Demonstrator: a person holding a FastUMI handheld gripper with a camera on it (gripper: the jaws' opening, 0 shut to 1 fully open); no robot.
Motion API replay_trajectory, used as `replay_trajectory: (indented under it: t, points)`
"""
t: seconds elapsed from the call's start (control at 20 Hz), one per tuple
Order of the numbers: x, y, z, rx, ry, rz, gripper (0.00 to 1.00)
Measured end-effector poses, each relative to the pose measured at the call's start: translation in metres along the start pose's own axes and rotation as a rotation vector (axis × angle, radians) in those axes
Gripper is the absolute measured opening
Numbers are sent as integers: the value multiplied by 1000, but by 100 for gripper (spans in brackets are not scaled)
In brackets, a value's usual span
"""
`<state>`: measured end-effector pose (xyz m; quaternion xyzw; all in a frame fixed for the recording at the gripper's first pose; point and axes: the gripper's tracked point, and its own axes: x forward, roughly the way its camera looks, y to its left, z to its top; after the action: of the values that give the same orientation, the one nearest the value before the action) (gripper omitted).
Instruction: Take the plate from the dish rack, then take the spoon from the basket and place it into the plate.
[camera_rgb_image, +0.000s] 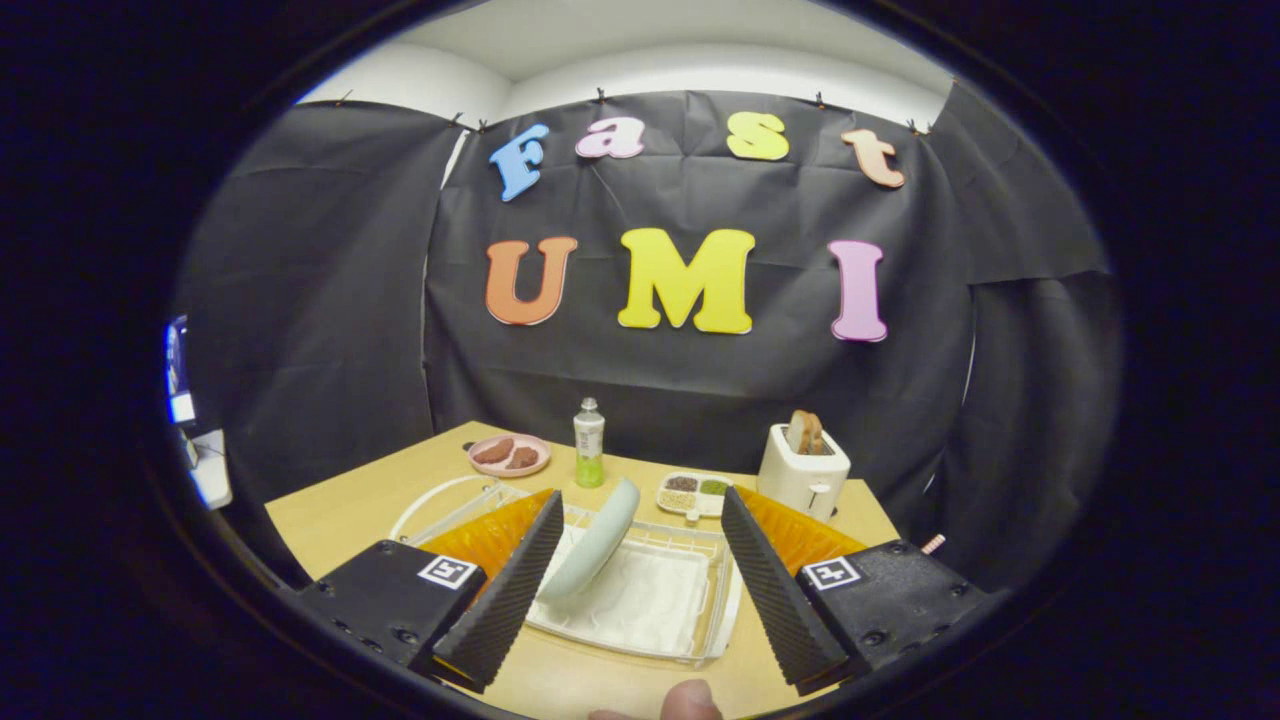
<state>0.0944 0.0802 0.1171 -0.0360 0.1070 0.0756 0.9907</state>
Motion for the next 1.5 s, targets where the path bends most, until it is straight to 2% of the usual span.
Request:
replay_trajectory:
  t: [0.3, 0.45, 0.7, 1.1, 1.2, 1.5]
  points:
    - [43, 20, 31, 16, 140, 22, 100]
    - [69, 30, 13, 29, 281, 28, 100]
    - [99, 37, -40, 189, 508, 38, 100]
    - [126, 54, -80, 326, 669, 46, 98]
    - [131, 59, -86, 329, 693, 37, 93]
    - [136, 71, -101, 285, 761, -52, 60]
